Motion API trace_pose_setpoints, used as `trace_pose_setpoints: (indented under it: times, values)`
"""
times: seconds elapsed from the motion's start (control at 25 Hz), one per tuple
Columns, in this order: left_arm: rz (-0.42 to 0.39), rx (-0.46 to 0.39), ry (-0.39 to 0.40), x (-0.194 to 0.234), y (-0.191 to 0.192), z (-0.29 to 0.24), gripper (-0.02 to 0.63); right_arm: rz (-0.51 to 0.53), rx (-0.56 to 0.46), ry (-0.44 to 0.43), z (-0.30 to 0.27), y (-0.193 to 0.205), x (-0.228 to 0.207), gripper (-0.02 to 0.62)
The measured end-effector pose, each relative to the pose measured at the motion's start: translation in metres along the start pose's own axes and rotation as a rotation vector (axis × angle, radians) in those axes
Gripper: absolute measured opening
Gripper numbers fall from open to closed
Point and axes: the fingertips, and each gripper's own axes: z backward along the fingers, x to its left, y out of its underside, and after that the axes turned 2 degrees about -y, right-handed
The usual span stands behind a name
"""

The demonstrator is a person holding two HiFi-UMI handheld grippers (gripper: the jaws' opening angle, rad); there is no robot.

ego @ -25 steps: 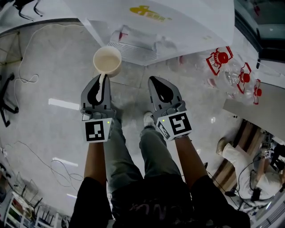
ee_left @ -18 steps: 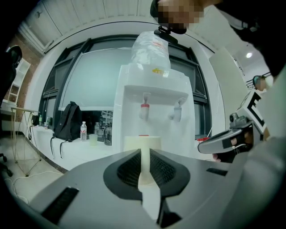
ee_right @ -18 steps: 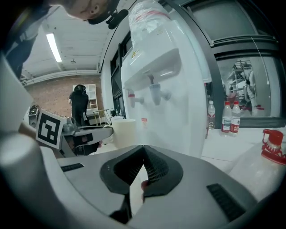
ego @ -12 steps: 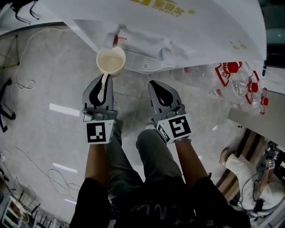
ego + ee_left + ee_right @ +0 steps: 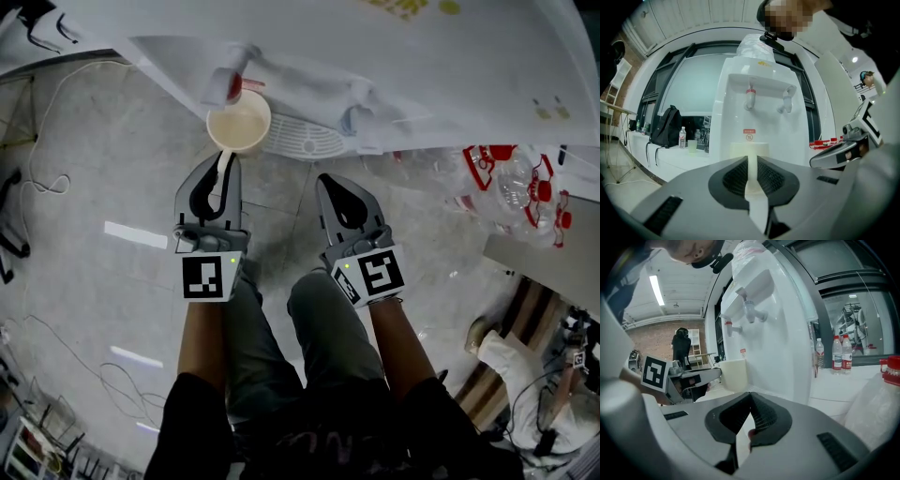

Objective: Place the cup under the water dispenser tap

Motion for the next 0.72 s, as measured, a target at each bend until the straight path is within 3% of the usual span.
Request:
trace_pose_setpoints:
  times: [0.28,0.52,0.72]
  values:
    - [0.040,-0.009,0.002,0.0011,0.0035,-0.0013,0.046,0.001,0.014,0.014,0.0021,0.0036,-0.0039,0.015]
    - [0.017,-0.039,0.021,0.0036,0.0008,-0.0003,0.046,0.005,0.037,0.023,0.0021,0.0052,-0.0046,0.014]
    - [0.053,0.007,0.018,0.0054,0.0063,0.0005,0.048,0.002,0.054,0.022,0.0016,0.0052,-0.0012,0.014]
